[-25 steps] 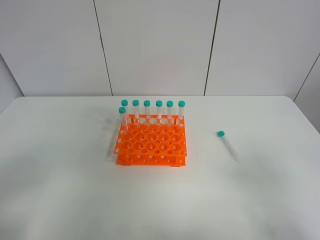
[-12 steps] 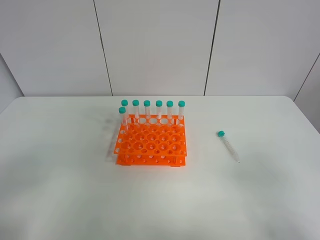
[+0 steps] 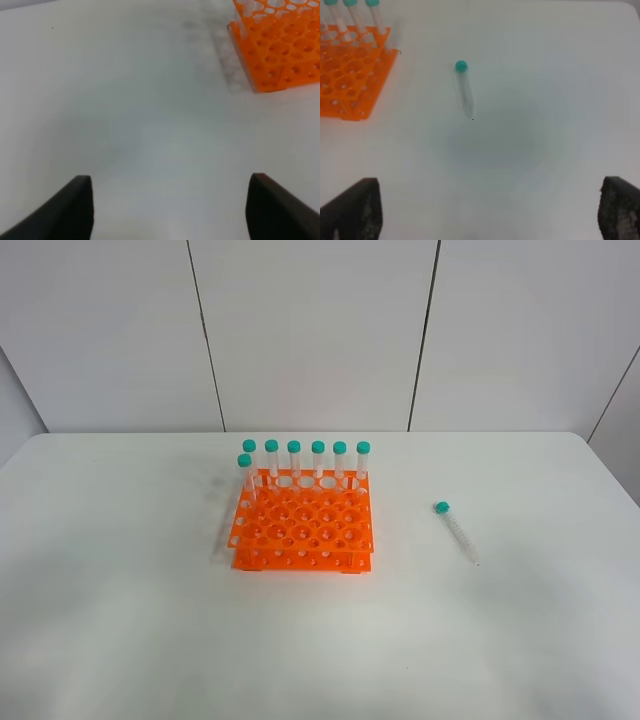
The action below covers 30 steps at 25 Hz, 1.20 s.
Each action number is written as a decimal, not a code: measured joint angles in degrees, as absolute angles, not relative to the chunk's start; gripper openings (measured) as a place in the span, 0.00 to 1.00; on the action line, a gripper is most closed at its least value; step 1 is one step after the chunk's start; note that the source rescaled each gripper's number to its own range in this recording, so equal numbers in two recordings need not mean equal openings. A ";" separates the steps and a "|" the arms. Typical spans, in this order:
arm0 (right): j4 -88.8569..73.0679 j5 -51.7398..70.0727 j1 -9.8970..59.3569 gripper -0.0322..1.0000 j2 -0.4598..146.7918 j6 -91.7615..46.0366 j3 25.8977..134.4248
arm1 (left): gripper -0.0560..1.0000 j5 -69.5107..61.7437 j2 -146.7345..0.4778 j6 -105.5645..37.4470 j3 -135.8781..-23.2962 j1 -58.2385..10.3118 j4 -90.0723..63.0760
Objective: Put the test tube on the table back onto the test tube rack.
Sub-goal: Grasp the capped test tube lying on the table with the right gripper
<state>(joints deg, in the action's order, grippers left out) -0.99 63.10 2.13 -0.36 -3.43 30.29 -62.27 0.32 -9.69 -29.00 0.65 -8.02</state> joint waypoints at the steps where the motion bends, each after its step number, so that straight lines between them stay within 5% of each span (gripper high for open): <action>1: -0.99 63.10 2.13 1.00 -0.36 -3.43 30.29 | 0.63 -62.24 0.32 -9.69 -29.00 0.65 -8.02; 30: -5.27 61.64 2.13 1.00 -0.36 -1.15 30.29 | 0.63 -62.13 0.32 -9.69 -29.00 0.65 -8.04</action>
